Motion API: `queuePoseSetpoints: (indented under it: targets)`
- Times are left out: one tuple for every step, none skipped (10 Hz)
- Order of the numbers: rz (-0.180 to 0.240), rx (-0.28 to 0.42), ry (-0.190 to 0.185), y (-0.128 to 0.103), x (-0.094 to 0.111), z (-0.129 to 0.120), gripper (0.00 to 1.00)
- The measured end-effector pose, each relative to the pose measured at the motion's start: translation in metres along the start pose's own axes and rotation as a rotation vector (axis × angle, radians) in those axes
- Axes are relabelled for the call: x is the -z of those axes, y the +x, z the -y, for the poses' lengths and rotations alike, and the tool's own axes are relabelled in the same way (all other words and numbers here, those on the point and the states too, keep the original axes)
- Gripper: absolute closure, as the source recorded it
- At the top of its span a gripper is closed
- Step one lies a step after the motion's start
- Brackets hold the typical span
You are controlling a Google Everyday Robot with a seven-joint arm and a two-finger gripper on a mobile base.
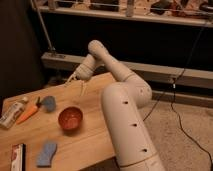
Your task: Pick up the ceramic cup
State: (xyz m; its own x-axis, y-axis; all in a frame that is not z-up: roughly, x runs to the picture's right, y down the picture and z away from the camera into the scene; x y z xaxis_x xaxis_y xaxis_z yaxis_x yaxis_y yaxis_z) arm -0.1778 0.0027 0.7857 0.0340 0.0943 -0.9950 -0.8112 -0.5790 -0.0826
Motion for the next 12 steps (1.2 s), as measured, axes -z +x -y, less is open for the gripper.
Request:
queuePoseSetpoints:
  targets:
    - [0.000, -0.001, 0.000, 0.000, 0.000, 0.000, 0.35]
    - [-0.006, 0.000, -0.007, 0.001, 0.000, 0.000, 0.35]
    - [-0.034, -0.001, -0.037, 0.007, 0.000, -0.004, 0.35]
    - [-0.078, -0.003, -0.094, 0.015, 0.002, -0.010, 0.35]
    - [-0.124, -0.006, -0.164, 0.023, 0.004, -0.016, 0.35]
    - [-0.171, -0.011, -0.235, 0.029, 0.005, -0.018, 0.35]
    - [-0.192, -0.015, -0.264, 0.030, 0.005, -0.018, 0.35]
    - [-0.215, -0.023, -0.287, 0.030, 0.002, -0.013, 0.35]
    - [-0.239, -0.033, -0.296, 0.029, -0.003, -0.006, 0.35]
    - [-0.258, -0.043, -0.292, 0.028, -0.009, -0.002, 0.35]
    - [-0.278, -0.067, -0.279, 0.025, -0.016, 0.001, 0.35]
    - [-0.291, -0.098, -0.257, 0.020, -0.022, 0.003, 0.35]
